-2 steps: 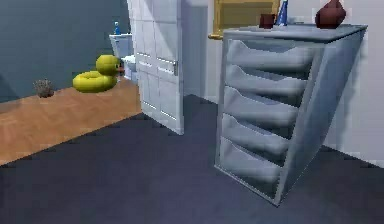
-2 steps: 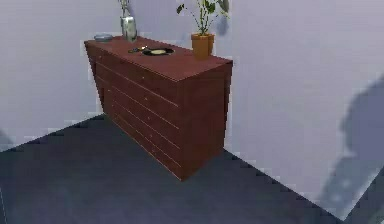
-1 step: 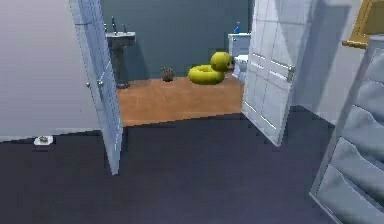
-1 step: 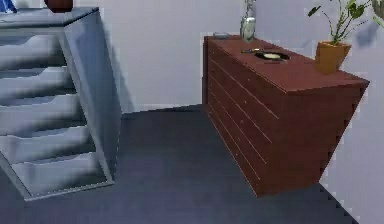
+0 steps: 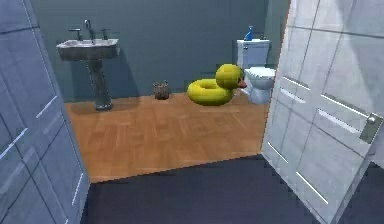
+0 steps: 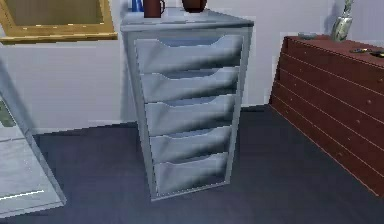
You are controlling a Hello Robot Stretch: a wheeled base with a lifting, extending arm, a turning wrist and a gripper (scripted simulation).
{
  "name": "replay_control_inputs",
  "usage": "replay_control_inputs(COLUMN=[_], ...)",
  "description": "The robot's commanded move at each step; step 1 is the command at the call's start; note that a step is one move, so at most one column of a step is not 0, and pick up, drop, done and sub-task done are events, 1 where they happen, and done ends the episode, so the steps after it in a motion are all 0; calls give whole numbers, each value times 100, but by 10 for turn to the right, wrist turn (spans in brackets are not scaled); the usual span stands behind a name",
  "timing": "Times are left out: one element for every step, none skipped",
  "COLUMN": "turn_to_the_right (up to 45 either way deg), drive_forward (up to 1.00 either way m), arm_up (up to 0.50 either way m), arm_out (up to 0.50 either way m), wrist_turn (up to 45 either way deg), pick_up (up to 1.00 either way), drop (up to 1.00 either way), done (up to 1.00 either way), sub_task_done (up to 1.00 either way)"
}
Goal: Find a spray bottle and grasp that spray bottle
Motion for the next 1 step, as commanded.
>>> replay_control_inputs(turn_to_the_right=[0], drive_forward=[40], arm_up=[0], arm_out=[0], wrist_turn=[0], pick_up=[0], drop=[0], done=[0], sub_task_done=[0])
